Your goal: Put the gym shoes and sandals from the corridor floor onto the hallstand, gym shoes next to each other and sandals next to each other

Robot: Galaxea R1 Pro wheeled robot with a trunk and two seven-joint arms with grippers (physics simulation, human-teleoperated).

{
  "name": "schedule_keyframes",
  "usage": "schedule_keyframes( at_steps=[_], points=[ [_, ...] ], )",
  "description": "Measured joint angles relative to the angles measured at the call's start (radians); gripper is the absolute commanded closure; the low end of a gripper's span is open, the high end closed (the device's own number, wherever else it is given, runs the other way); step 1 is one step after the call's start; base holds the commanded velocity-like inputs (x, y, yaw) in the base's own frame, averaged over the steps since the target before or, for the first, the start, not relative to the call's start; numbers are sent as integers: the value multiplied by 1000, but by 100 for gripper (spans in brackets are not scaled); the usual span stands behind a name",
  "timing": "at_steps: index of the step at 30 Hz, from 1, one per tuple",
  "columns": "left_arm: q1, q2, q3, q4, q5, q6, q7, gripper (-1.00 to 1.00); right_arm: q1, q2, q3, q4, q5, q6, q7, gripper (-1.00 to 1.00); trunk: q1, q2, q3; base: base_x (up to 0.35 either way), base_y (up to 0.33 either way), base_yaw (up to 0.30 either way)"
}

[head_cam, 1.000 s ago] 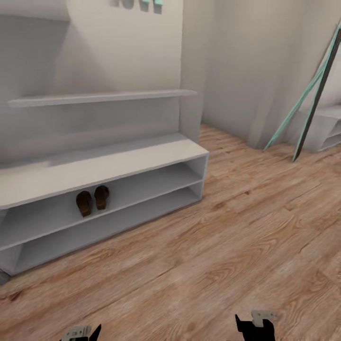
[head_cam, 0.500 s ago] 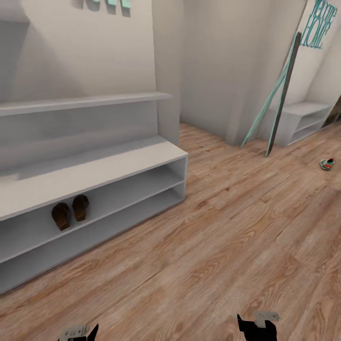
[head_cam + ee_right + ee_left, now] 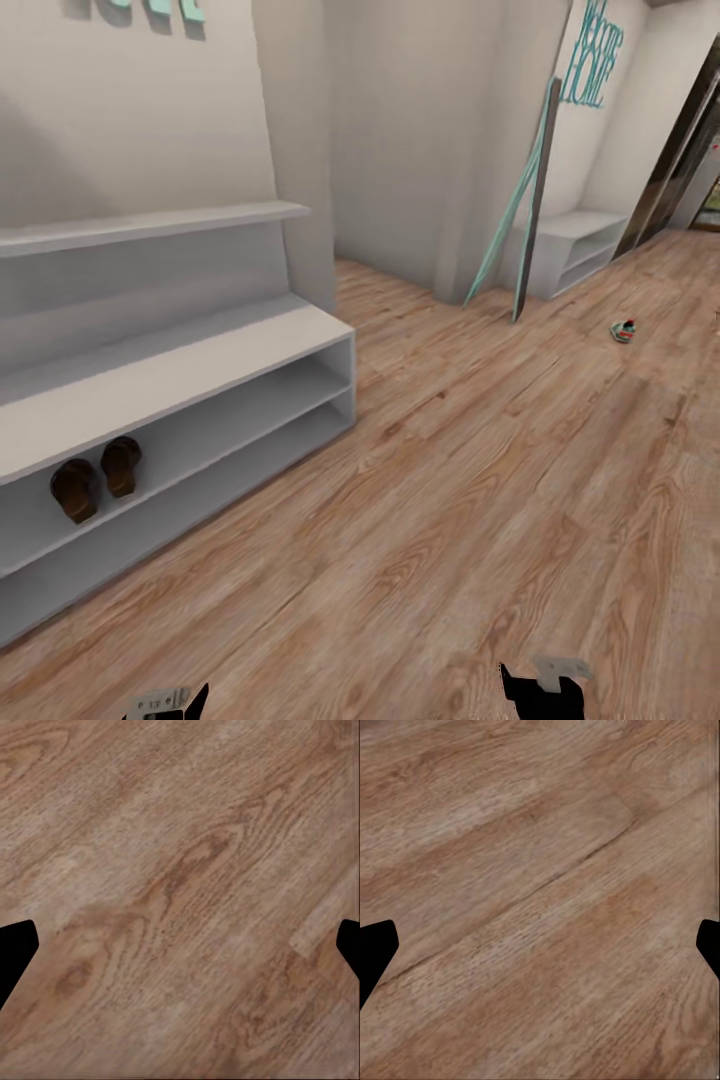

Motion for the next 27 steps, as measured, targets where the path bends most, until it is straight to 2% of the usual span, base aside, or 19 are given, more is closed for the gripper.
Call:
schedule_keyframes(
  at_steps=[10,17,27],
  points=[
    [0,0,0,2,-3,0,0,-100,0,1,0,12,1,0,0,-100,-38,70,29,0,0,-271],
    [0,0,1,3,-3,-4,0,-100,0,0,-2,15,0,0,-1,-100,-39,70,28,49,0,-279],
    [0,0,0,4,-3,-5,0,-100,0,0,-3,15,-1,0,-3,-100,-39,70,28,296,-64,-281]
  ],
)
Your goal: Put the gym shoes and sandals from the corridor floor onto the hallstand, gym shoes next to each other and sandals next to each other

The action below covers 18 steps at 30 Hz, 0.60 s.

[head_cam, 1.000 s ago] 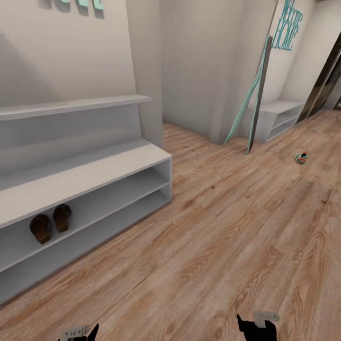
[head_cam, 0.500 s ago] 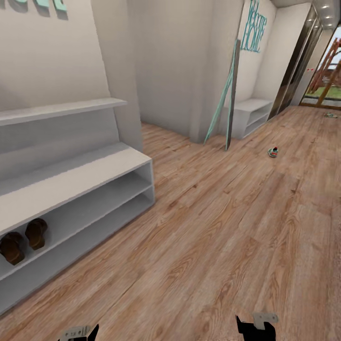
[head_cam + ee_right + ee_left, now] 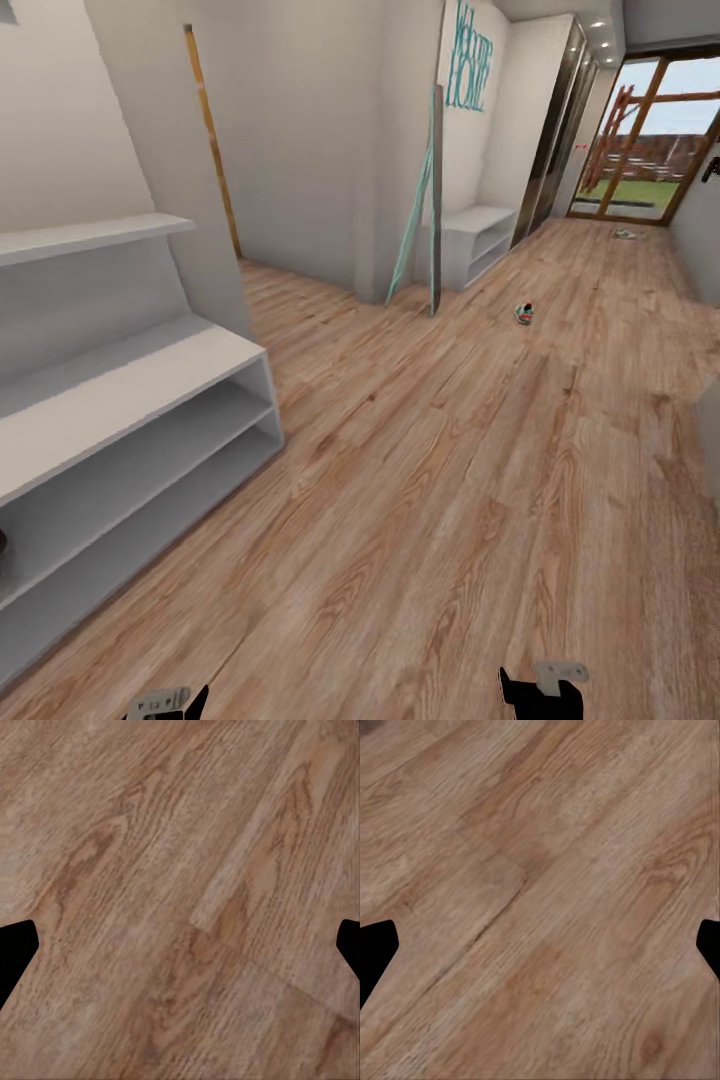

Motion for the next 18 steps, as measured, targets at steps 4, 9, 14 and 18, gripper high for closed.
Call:
schedule_keyframes(
  at_steps=[4,9,14,18],
  points=[
    [0,0,0,0,0,0,0,-100,0,0,0,0,0,0,0,-100,0,0,0,335,-93,-281],
    [0,0,1,0,0,0,0,-100,0,0,0,0,0,0,0,-100,0,0,0,338,-46,-281],
    [0,0,1,0,0,0,0,-100,0,0,0,0,0,0,0,-100,0,0,0,339,-12,-281],
    [0,0,1,0,0,0,0,-100,0,0,0,0,0,0,0,-100,0,0,0,340,-2,-281]
  ],
)
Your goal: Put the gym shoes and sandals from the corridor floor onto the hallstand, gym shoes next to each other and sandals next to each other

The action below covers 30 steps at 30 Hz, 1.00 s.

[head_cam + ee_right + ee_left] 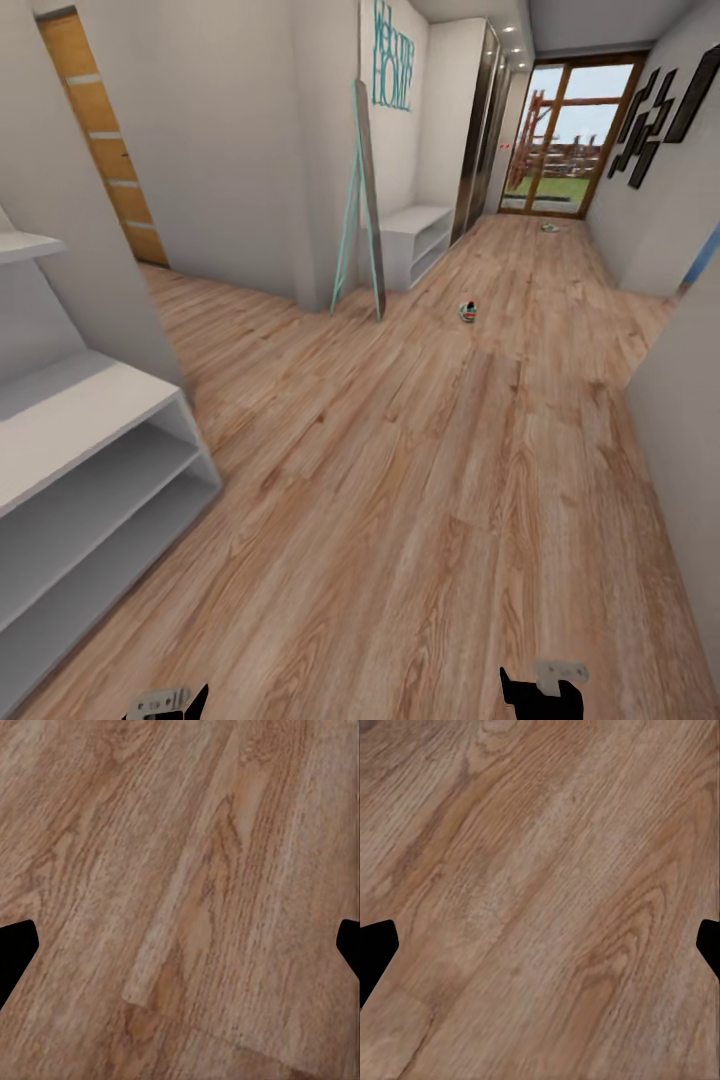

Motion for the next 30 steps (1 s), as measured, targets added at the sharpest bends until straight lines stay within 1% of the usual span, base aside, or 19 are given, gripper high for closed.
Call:
schedule_keyframes(
  at_steps=[27,30],
  points=[
    [0,0,-1,3,0,0,0,-100,0,0,1,0,0,0,0,-100,0,0,0,340,0,-281],
    [0,0,-1,3,0,0,0,-100,0,0,1,0,1,0,2,-100,0,0,0,340,0,-207]
  ],
)
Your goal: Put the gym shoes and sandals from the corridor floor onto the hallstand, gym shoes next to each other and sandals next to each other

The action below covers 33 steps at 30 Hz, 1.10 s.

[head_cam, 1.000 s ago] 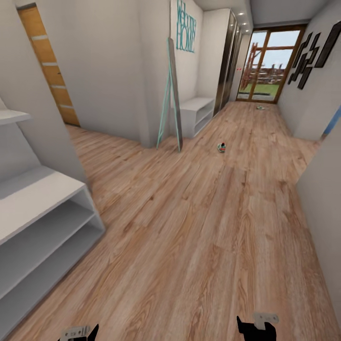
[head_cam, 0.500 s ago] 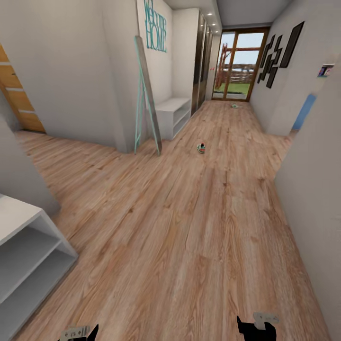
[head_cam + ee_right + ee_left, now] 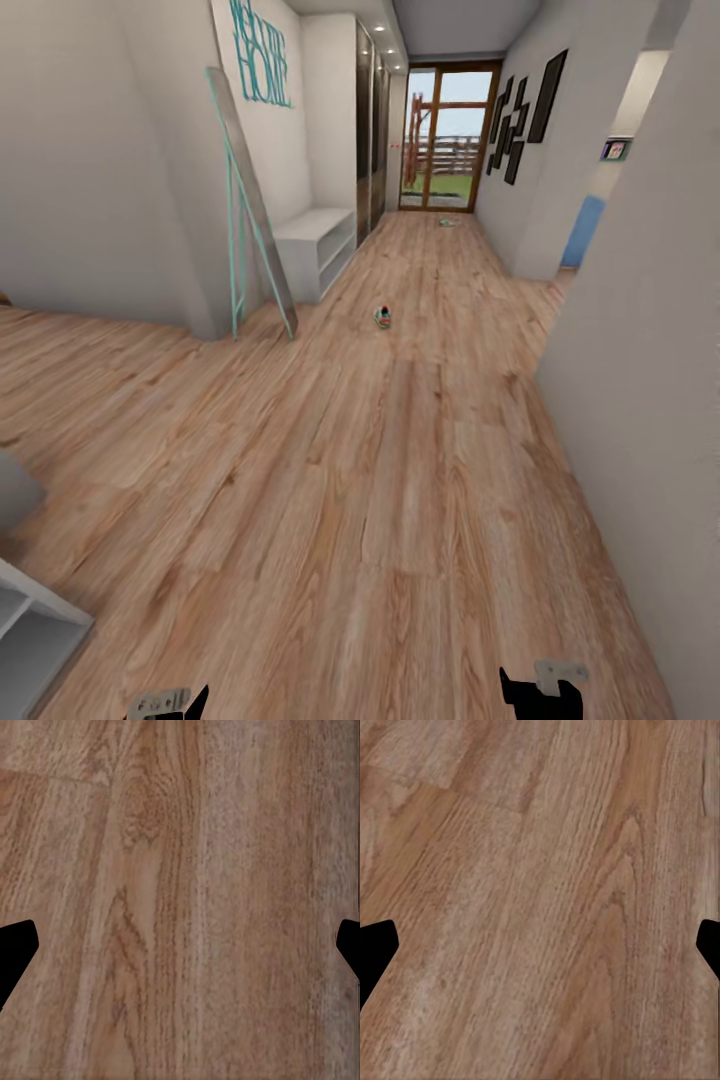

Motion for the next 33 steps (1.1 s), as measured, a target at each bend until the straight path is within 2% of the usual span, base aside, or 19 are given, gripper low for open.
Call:
schedule_keyframes(
  at_steps=[33],
  points=[
    [0,0,0,6,0,0,0,-100,0,0,0,-1,1,-3,-1,-100,0,0,0,340,0,-12]
  ],
)
